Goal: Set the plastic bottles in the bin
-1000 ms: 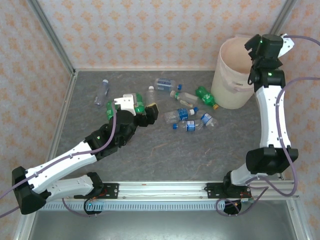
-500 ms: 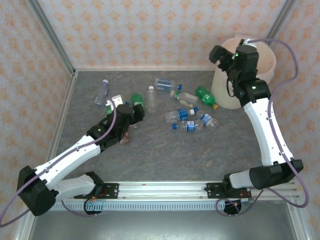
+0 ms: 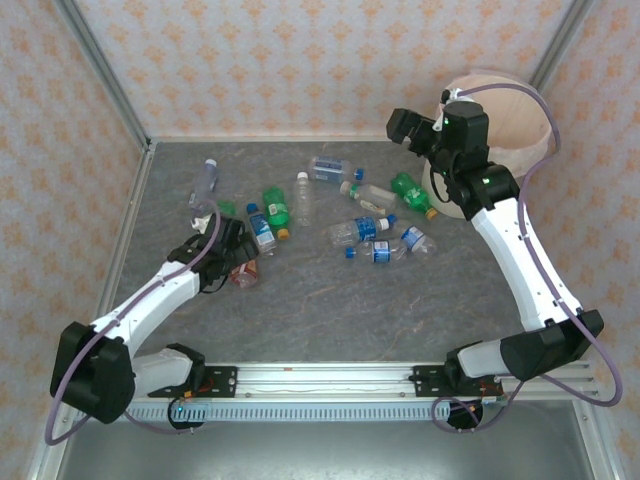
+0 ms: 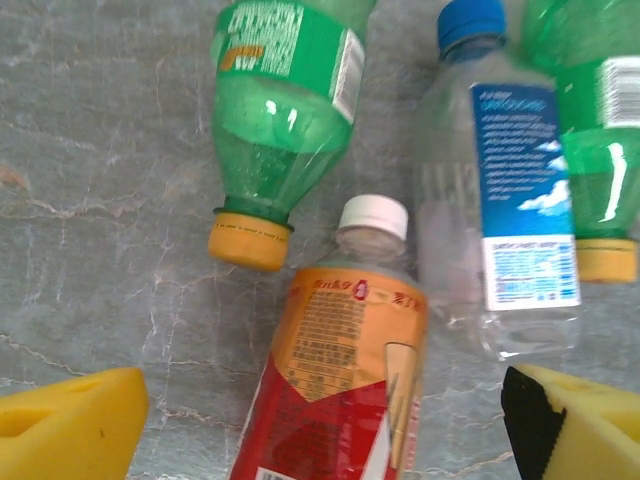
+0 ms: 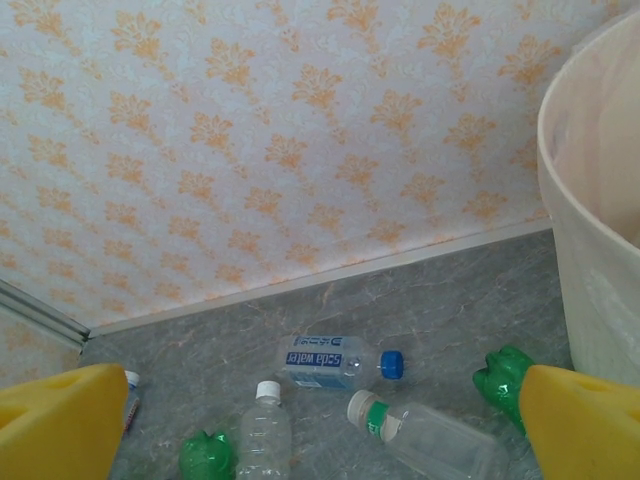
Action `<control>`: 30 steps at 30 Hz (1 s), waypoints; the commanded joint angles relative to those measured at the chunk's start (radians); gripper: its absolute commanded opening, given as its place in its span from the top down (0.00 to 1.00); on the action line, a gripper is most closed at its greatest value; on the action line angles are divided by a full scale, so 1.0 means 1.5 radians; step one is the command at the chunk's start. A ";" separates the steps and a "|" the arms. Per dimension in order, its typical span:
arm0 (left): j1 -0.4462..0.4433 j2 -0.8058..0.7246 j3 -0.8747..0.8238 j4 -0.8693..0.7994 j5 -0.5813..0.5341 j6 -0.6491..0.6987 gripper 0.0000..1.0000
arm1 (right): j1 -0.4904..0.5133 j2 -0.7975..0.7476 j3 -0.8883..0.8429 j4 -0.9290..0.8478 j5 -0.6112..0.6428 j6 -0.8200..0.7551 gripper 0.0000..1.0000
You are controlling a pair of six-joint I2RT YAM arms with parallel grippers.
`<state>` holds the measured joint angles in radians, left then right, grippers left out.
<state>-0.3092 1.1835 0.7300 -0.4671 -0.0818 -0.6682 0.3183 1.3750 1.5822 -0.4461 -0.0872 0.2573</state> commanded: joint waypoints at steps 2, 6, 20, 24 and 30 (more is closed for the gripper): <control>0.019 0.043 -0.001 0.009 0.065 0.042 0.09 | 0.003 -0.006 0.025 0.004 0.002 -0.035 0.00; 0.024 0.082 -0.005 0.013 0.085 0.050 0.13 | 0.003 -0.012 0.023 -0.004 0.013 -0.043 0.00; 0.024 0.122 -0.062 0.083 0.165 0.042 0.20 | 0.003 -0.010 0.024 -0.008 0.015 -0.033 0.00; 0.025 0.136 -0.061 0.088 0.175 0.050 0.23 | 0.003 -0.006 0.026 -0.009 0.009 -0.028 0.00; 0.025 0.117 -0.071 0.101 0.189 0.051 0.28 | 0.003 -0.006 0.024 -0.012 0.008 -0.026 0.00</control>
<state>-0.2806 1.3819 0.6418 -0.3389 0.1837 -0.6033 0.3183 1.3750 1.5856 -0.4564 -0.0757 0.2092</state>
